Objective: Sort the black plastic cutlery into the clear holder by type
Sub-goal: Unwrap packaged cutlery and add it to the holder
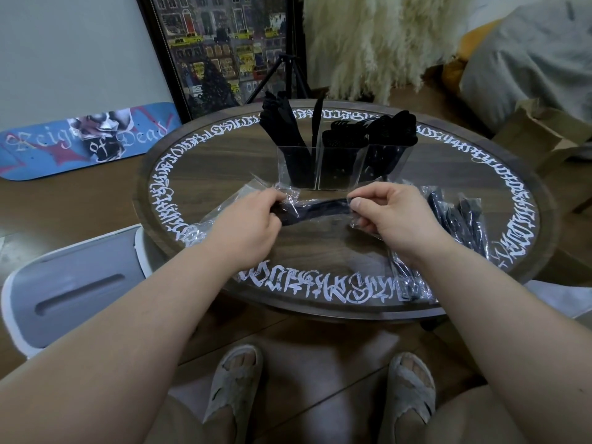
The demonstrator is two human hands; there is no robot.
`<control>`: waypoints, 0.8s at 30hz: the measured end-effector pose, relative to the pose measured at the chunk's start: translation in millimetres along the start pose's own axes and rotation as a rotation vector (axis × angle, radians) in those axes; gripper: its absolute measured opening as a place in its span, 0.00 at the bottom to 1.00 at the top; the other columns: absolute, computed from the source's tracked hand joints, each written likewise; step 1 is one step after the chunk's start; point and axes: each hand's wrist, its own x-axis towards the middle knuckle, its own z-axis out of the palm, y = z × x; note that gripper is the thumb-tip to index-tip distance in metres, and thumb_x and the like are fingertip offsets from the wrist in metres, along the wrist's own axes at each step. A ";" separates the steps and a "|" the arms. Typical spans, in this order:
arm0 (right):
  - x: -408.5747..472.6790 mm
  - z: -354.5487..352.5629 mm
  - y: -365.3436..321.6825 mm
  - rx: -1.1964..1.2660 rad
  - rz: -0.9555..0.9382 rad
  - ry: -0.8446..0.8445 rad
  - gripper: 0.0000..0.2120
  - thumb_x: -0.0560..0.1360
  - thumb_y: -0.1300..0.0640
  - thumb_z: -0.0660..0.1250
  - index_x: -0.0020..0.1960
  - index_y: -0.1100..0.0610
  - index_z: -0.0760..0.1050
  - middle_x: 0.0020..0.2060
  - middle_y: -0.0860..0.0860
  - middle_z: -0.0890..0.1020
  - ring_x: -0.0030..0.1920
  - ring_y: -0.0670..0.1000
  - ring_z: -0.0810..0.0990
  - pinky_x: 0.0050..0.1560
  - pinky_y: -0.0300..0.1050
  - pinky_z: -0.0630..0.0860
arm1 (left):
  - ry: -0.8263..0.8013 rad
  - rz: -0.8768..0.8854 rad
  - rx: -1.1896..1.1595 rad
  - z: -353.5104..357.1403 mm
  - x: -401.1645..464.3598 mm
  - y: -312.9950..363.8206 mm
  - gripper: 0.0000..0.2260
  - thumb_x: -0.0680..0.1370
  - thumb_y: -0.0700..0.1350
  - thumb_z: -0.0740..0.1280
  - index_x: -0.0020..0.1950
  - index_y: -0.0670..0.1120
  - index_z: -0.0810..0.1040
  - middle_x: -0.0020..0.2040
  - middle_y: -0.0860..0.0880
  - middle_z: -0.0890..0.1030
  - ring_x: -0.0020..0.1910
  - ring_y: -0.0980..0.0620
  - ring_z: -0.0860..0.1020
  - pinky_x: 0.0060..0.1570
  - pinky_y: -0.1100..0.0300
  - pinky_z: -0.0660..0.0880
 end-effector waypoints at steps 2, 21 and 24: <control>0.7 -1.5 0.6 0.002 0.024 -0.005 0.07 0.75 0.65 0.67 0.43 0.54 0.80 0.31 0.51 0.81 0.32 0.46 0.77 0.36 0.40 0.75 | 0.005 -0.039 0.007 -1.5 0.2 -2.8 0.17 0.78 0.36 0.57 0.64 0.49 0.74 0.56 0.47 0.79 0.49 0.50 0.76 0.46 0.60 0.69; 11.5 -15.9 -3.8 0.264 0.157 0.199 0.08 0.76 0.69 0.65 0.42 0.60 0.77 0.34 0.55 0.76 0.27 0.44 0.76 0.30 0.35 0.77 | 0.335 -0.269 0.114 -25.7 1.2 -44.2 0.13 0.76 0.40 0.60 0.59 0.45 0.75 0.51 0.45 0.80 0.50 0.42 0.76 0.47 0.53 0.70; 13.1 -19.7 -1.9 0.280 0.154 0.287 0.06 0.76 0.69 0.65 0.42 0.61 0.77 0.35 0.56 0.77 0.29 0.46 0.77 0.31 0.35 0.78 | 0.267 -0.375 0.161 -26.3 -1.5 -60.0 0.13 0.76 0.41 0.61 0.59 0.44 0.74 0.52 0.42 0.80 0.52 0.40 0.76 0.50 0.51 0.71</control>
